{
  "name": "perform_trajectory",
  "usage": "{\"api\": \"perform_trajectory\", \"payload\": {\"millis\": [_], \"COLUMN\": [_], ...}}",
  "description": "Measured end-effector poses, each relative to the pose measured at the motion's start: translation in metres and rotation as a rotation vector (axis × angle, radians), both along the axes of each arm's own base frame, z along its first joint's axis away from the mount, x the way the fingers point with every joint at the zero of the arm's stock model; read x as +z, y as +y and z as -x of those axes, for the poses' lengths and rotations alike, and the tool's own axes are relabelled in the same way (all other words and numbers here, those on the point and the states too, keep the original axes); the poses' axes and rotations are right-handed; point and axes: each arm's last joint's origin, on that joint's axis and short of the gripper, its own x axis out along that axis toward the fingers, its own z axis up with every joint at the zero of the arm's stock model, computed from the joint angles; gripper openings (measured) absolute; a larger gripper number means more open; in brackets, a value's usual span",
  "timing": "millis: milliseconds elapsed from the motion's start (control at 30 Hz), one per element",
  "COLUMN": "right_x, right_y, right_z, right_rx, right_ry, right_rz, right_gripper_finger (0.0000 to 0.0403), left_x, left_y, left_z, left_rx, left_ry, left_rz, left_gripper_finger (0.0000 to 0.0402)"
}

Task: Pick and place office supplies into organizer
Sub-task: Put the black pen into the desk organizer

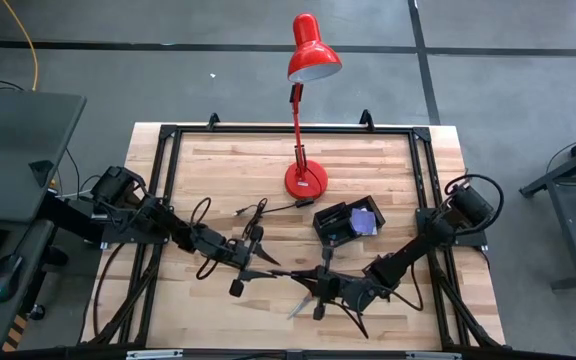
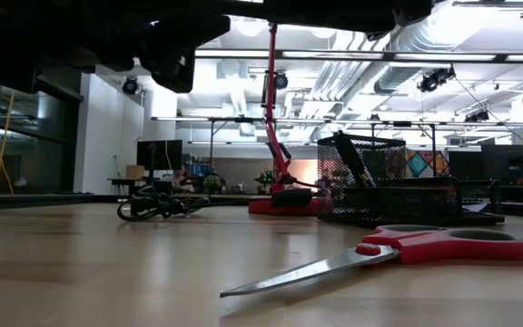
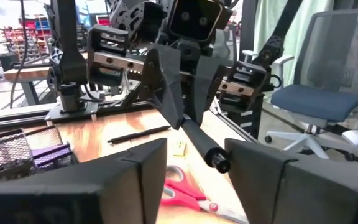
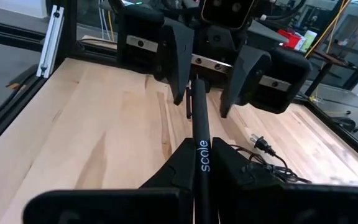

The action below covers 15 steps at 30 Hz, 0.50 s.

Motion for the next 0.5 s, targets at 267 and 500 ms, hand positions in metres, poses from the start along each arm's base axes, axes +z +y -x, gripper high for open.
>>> {"api": "perform_trajectory", "payload": {"millis": [267, 500], "right_x": [-0.0003, -0.0002], "right_y": [-0.0014, -0.0014], "right_z": [-0.0008, -0.0007], "right_rx": [-0.007, -0.012], "right_ry": [0.001, 0.000], "right_rz": [0.001, 0.002], "right_gripper_finger": [0.0016, 0.0016], "left_x": [-0.0015, -0.0016], "left_y": [-0.0003, -0.0002], "left_z": [0.0002, 0.0003], "left_rx": [-0.007, -0.004], "left_ry": [0.016, 0.020], "left_rz": [0.002, 0.019], "left_gripper_finger": [0.0056, 0.0034]}}
